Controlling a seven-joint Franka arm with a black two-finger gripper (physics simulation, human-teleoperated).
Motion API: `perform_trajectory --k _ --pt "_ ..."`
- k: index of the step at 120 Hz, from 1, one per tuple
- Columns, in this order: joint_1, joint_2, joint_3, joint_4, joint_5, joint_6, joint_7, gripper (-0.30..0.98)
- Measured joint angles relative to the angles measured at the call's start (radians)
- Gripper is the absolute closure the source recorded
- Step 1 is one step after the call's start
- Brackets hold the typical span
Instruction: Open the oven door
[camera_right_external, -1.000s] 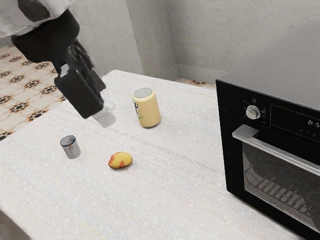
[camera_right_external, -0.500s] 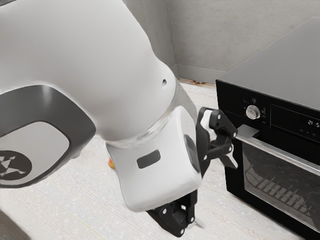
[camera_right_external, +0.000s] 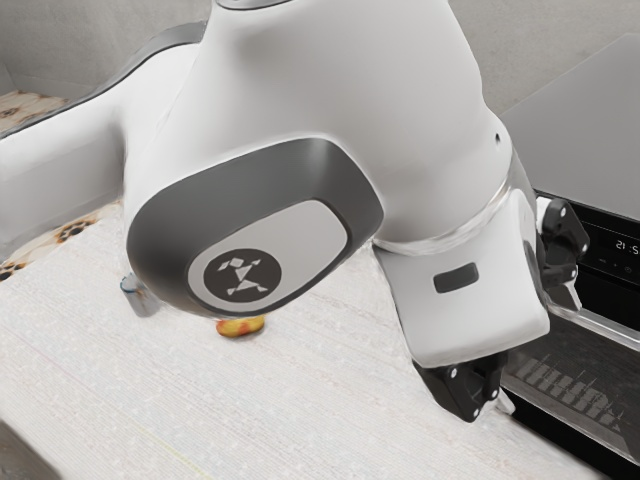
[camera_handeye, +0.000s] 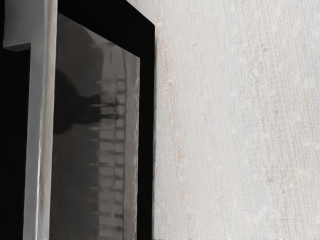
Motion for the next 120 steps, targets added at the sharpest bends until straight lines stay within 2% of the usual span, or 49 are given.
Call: perform_trajectory --k 22,42,100,103,108,120 --pt "0.009 0.102 0.001 0.073 0.051 -0.001 0.007 0.00" --pt "0.006 0.087 -0.001 0.032 0.094 0.042 0.010 0.00" --pt "0.009 0.144 0.003 -0.003 0.134 0.145 -0.002 0.00" --pt "0.014 0.120 0.003 -0.049 0.137 0.155 -0.003 -0.02" --pt "0.023 0.031 0.002 -0.170 0.144 0.182 -0.006 0.00" --pt "0.016 -0.329 -0.006 -0.563 0.163 0.266 -0.020 0.02"
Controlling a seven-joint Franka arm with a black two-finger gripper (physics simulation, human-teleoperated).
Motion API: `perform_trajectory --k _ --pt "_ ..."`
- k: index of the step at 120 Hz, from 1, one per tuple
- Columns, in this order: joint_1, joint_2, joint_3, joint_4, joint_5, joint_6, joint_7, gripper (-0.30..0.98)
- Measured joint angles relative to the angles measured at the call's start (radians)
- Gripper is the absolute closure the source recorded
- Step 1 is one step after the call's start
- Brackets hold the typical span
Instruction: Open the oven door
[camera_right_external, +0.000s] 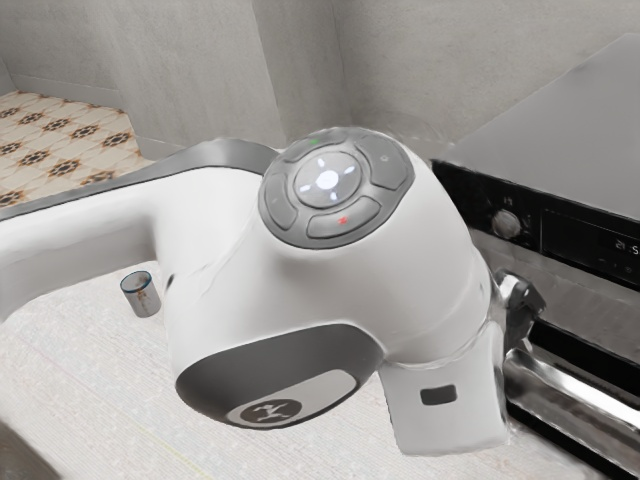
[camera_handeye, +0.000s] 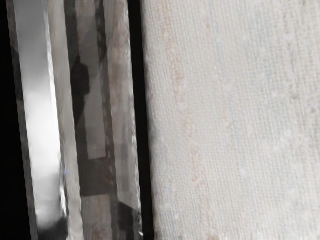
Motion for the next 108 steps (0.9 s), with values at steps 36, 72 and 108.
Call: perform_trajectory --k 36,72,108 --pt "-0.333 -0.316 0.355 0.394 -0.019 -0.272 -0.165 0.00" --pt "-0.315 0.340 0.998 0.685 -0.191 -0.586 -0.553 0.00" --pt "-0.307 0.360 1.023 0.674 -0.260 -0.626 -0.790 0.00"
